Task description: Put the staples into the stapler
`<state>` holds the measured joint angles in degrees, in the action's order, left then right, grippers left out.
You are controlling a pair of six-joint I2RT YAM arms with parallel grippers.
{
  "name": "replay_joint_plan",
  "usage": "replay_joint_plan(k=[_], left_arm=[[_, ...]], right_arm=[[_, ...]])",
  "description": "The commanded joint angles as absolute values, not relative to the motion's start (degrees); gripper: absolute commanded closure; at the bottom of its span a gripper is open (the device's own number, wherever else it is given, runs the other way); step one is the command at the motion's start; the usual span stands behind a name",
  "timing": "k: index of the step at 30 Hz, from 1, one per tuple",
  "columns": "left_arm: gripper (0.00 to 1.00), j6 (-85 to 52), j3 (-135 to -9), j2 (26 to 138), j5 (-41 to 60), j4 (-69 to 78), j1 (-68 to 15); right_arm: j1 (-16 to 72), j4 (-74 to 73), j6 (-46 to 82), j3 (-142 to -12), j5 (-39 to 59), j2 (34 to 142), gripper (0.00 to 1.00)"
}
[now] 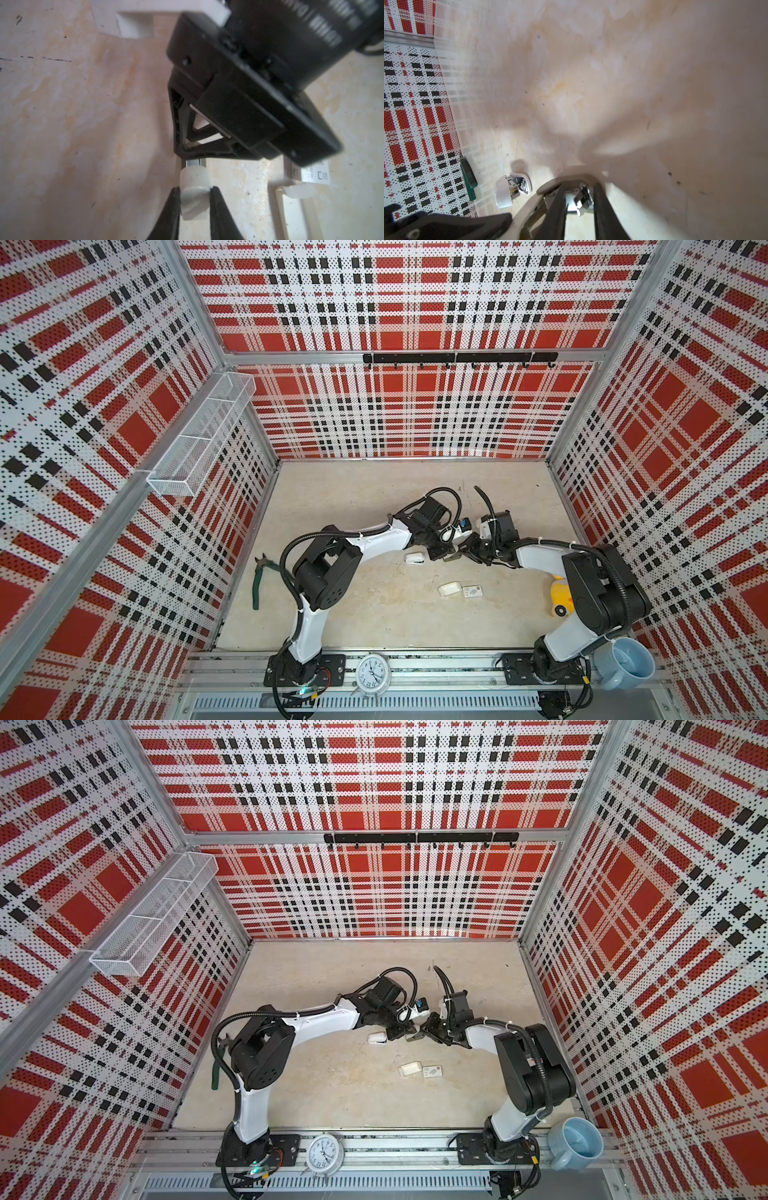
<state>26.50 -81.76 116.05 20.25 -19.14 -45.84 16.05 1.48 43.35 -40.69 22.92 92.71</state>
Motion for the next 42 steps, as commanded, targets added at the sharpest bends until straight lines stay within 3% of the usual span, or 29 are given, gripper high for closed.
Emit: replay_joint_plan(k=[1,18,42], left_arm=[[0.76,27.17,-82.31,118.19,19.08,-21.77,-46.41],[0.77,29.12,-86.75,121.02,18.30,-26.02,-47.48],[0.81,32.03,-95.95,128.06,11.97,-34.13,-49.22]], right_arm=[[15.26,2.21,44.34,-40.56,19.85,90.24,0.74],[11.61,9.17,41.46,-38.98,17.65,82.53,0.76],[8.61,35.64,35.60,-39.78,10.20,56.11,0.77]])
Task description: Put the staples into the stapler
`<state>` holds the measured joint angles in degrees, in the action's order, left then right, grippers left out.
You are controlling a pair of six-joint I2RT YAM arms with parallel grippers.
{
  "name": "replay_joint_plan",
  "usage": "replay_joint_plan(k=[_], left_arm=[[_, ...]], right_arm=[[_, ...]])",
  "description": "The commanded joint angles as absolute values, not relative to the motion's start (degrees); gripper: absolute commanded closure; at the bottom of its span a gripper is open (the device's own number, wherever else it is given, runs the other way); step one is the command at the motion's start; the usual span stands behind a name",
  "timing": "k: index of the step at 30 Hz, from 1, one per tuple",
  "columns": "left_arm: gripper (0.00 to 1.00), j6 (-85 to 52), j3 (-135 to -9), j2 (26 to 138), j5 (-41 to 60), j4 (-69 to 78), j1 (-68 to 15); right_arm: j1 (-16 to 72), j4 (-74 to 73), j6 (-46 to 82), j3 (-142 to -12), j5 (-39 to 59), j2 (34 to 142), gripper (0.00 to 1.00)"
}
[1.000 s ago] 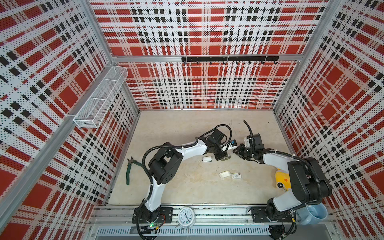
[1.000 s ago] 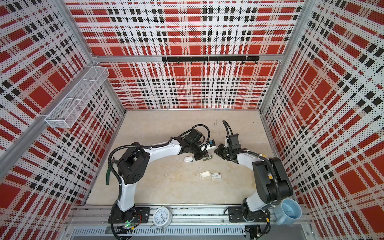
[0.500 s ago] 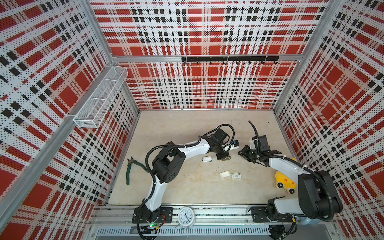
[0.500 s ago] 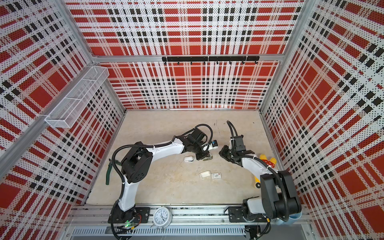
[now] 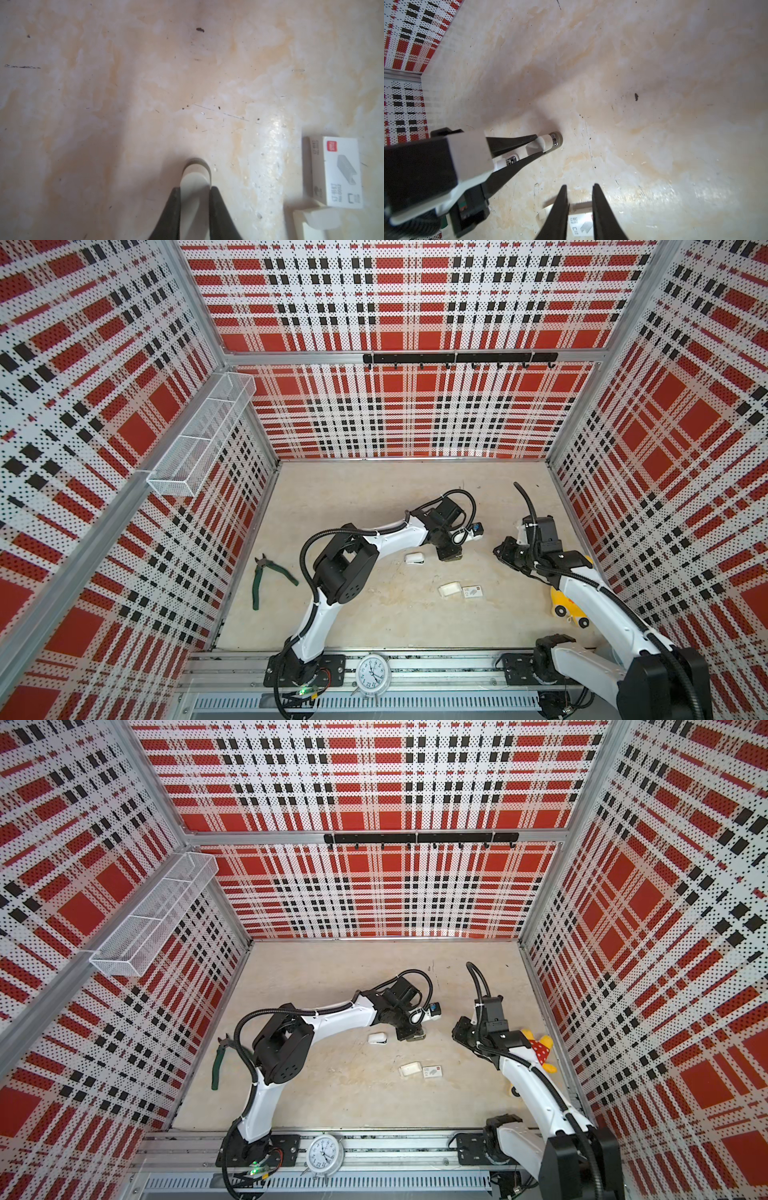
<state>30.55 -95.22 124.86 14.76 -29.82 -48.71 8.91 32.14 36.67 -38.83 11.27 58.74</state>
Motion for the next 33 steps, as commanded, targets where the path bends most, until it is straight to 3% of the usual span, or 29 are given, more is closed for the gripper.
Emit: replay_joint_plan(k=[1,11,33], left_arm=[[0.81,32.03,-96.28,128.37,11.59,-34.56,-49.29],[0.82,34.19,-101.37,132.89,8.57,-41.56,-50.41],[0.82,34.63,-95.76,129.92,8.64,-41.84,-51.24]], right_arm=[[8.61,36.60,35.41,-39.88,10.12,55.09,0.77],[8.53,41.48,35.06,-39.03,10.81,47.98,0.77],[8.53,42.45,34.19,-37.97,10.37,45.00,0.77]])
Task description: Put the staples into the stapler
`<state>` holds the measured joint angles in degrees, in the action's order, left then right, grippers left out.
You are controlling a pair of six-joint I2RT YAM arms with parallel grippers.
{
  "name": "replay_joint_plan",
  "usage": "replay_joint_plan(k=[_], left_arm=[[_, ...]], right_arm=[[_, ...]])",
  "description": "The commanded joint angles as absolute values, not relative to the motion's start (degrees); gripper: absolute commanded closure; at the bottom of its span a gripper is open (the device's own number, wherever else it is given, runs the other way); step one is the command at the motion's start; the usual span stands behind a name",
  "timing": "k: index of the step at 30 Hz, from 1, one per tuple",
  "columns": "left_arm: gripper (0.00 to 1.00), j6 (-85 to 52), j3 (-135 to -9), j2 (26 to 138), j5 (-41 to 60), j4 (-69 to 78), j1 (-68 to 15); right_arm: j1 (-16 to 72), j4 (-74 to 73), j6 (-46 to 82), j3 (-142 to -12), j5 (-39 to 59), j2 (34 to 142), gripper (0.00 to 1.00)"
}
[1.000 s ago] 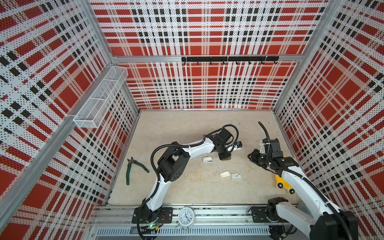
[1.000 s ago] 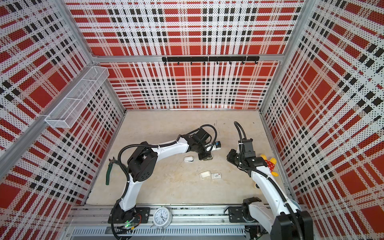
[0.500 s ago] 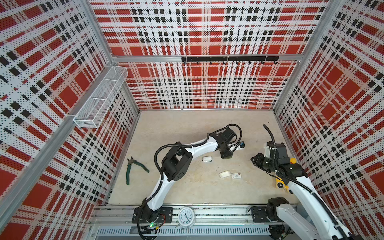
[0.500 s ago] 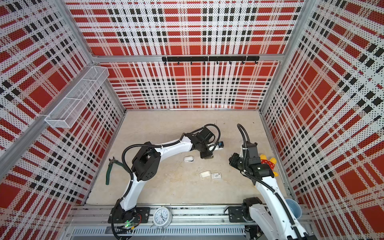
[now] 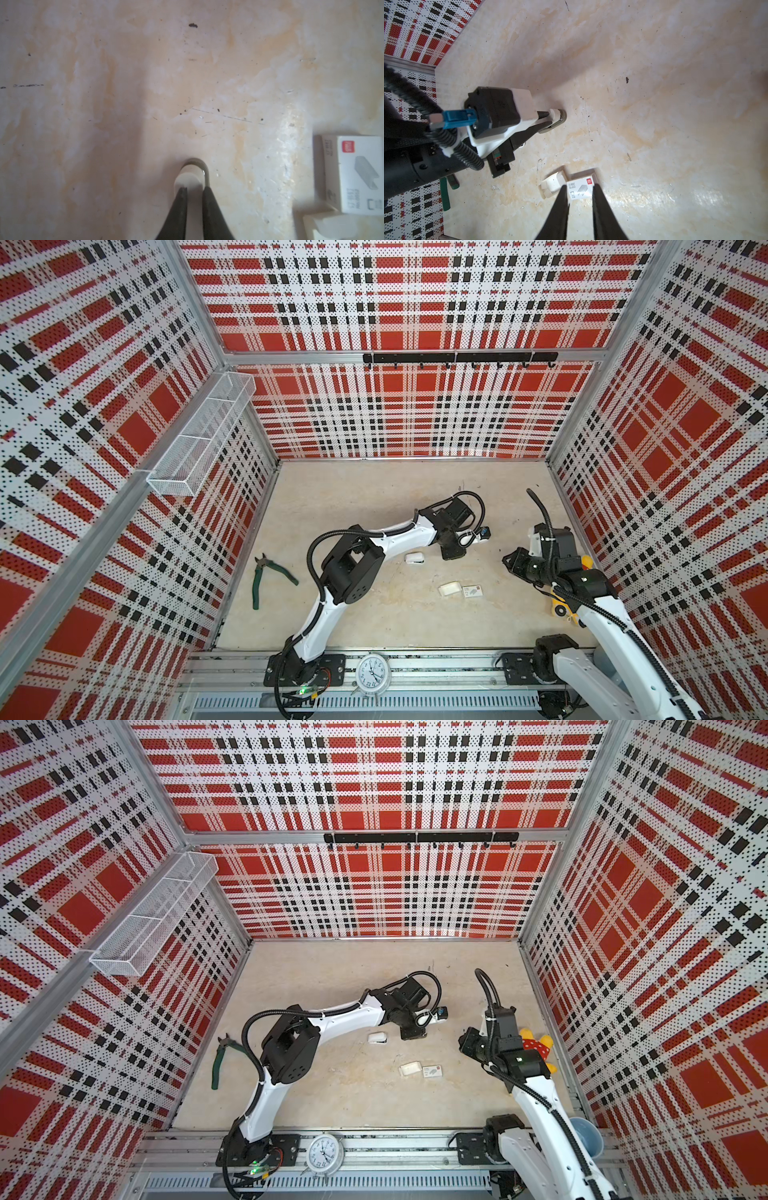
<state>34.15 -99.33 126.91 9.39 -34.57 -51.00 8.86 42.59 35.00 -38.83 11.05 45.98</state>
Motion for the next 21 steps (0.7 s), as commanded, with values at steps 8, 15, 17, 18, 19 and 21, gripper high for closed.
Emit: replay_joint_plan(k=[8,15,17,18,19,21], left_arm=[[0.82,35.89,-95.49,130.50,9.58,-42.74,-51.32],[0.82,37.63,-97.95,133.20,10.59,-47.43,-51.50],[0.82,37.99,-98.24,133.62,10.46,-48.18,-51.64],[0.83,38.13,-98.44,133.83,10.56,-48.46,-51.59],[0.83,38.23,-98.70,134.03,10.84,-48.84,-51.64],[0.83,38.46,-99.80,135.11,10.88,-50.29,-51.76]], right_arm=[[8.53,41.92,34.59,-37.18,10.63,44.91,0.78],[8.53,41.84,34.72,-37.11,10.72,44.73,0.78],[8.53,41.97,34.65,-37.26,10.54,44.71,0.78],[8.57,41.95,34.61,-37.23,10.42,44.78,0.78],[8.53,41.86,34.63,-37.20,10.42,44.91,0.78],[8.53,41.62,34.61,-37.12,10.54,45.11,0.78]])
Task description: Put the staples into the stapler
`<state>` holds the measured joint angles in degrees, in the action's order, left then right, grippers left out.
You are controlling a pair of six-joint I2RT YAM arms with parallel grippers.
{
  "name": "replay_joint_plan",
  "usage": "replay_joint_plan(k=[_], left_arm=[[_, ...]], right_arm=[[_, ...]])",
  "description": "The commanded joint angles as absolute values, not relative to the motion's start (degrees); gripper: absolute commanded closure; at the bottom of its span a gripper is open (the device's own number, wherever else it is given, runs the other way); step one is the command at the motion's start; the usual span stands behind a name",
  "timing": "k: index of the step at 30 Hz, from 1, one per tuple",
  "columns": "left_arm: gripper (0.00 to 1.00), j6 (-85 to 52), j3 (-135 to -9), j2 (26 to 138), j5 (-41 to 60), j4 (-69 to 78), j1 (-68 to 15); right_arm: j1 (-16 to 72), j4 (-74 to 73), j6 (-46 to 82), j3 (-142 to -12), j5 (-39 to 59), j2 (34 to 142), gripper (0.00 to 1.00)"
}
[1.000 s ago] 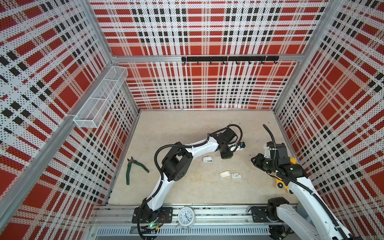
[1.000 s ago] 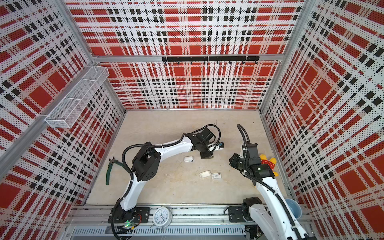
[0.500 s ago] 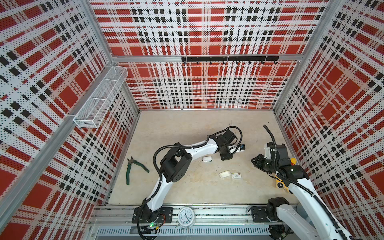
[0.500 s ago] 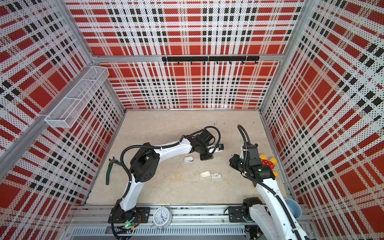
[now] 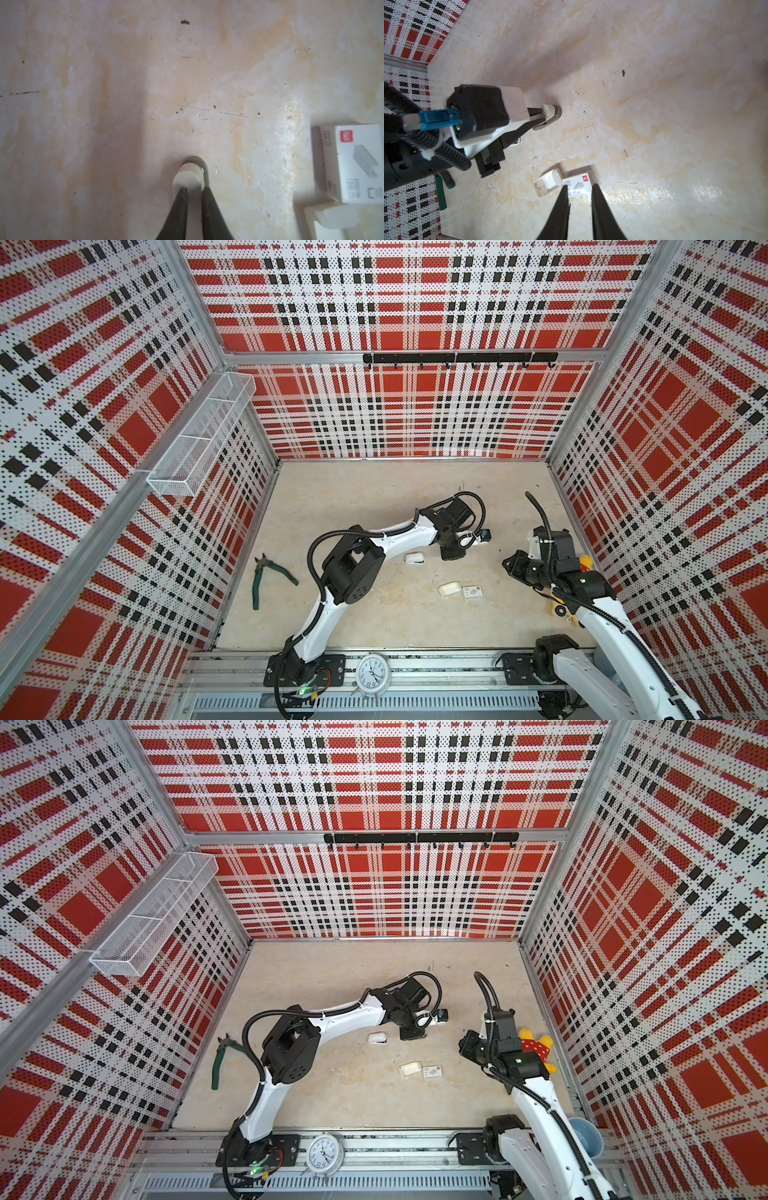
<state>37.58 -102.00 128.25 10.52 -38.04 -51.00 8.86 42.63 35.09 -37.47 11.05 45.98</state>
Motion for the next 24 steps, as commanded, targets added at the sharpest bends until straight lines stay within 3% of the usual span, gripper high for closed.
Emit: replay_joint_plan(k=[1,15,24], left_arm=[[0.83,38.73,-100.52,135.71,10.82,-51.39,-51.85],[0.83,40.32,-104.11,140.40,10.37,-55.63,-52.67],[0.80,39.30,-103.05,137.49,9.83,-54.18,-52.30]], right_arm=[[8.53,41.41,34.67,-37.18,10.69,45.18,0.79],[8.53,41.58,34.62,-37.70,10.29,45.38,0.79],[8.53,40.48,34.57,-37.62,10.31,46.42,0.79]])
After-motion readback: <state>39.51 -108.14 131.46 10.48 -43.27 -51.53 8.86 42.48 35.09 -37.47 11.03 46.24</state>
